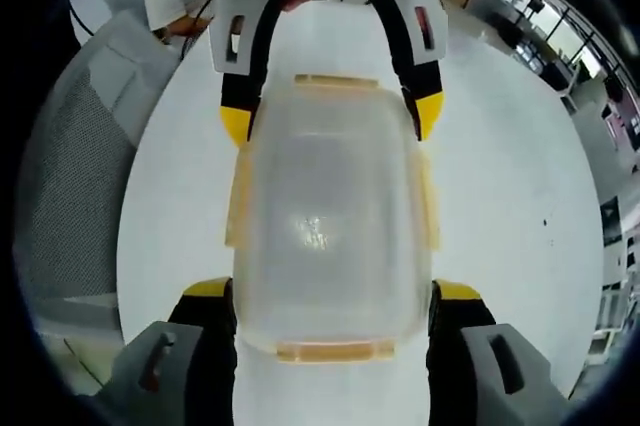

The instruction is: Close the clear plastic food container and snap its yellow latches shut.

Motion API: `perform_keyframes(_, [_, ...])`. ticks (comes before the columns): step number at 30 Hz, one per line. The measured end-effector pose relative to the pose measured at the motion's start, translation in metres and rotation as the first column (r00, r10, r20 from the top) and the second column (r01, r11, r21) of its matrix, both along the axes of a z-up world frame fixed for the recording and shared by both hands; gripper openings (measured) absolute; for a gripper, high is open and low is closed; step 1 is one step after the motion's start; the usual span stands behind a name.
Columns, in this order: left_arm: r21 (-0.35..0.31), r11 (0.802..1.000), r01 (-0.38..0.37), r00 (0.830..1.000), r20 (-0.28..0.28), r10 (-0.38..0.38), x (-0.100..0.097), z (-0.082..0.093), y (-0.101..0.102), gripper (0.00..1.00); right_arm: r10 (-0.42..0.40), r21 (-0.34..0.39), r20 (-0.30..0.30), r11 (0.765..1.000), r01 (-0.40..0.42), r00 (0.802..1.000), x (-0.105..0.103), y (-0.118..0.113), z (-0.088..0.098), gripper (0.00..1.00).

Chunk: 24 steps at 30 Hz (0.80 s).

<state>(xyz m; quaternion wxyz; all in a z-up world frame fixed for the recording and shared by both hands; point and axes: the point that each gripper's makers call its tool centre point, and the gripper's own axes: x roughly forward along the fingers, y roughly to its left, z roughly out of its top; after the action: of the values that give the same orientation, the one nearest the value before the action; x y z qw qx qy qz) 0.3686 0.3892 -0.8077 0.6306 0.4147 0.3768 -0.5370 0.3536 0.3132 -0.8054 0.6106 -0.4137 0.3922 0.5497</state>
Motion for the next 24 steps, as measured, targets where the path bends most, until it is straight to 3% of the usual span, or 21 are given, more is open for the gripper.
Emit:
perform_keyframes(12, [-0.006, 1.0, -0.017, 1.0, 0.003, 0.017, 0.021, 0.001, 0.005, 0.79, 0.016, -0.008, 0.003, 1.0, -0.016, 1.0, 0.023, 0.005, 0.001, 0.76])
perform_keyframes(24, [0.025, 1.0, -0.002, 1.0, 0.009, 0.002, 0.028, 0.0, 0.006, 0.8, -0.005, 0.023, 0.003, 1.0, 0.005, 1.0, 0.028, 0.006, 0.001, 0.76])
